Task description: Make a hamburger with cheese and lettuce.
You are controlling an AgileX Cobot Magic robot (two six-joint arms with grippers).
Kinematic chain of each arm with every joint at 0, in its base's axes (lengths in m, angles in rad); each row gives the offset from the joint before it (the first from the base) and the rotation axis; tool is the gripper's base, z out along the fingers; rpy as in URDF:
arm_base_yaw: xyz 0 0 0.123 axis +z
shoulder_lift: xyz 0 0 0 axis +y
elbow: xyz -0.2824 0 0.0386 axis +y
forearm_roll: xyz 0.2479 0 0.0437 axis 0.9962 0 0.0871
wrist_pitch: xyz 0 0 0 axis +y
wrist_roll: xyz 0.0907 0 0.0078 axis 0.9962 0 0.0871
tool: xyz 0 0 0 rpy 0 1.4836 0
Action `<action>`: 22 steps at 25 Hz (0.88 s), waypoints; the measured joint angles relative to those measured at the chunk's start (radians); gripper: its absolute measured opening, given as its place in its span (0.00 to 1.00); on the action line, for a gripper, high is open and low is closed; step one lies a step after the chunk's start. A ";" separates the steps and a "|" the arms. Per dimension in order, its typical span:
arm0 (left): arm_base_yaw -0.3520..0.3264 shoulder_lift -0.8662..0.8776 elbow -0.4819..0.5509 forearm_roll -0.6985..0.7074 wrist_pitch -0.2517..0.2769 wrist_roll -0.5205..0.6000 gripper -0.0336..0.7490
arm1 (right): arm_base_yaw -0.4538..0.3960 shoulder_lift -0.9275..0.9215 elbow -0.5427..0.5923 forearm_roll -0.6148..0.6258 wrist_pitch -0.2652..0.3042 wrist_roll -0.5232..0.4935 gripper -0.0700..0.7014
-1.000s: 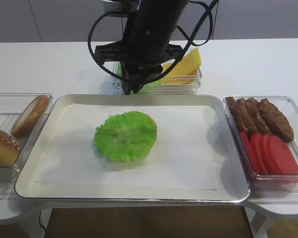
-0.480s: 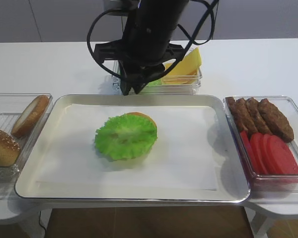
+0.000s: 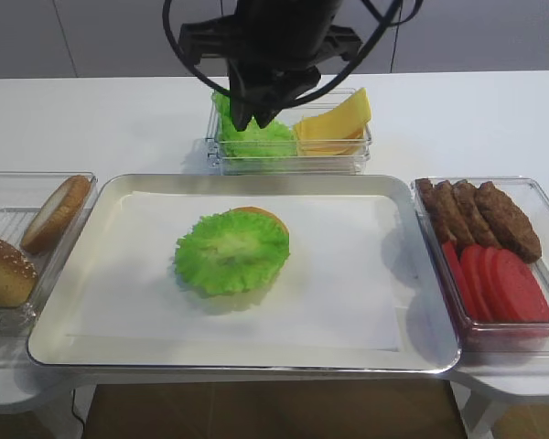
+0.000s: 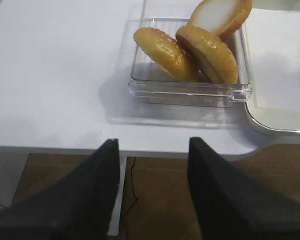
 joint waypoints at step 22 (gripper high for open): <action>0.000 0.000 0.000 0.000 0.000 0.000 0.47 | 0.000 -0.305 -0.005 -0.205 0.022 -0.006 0.33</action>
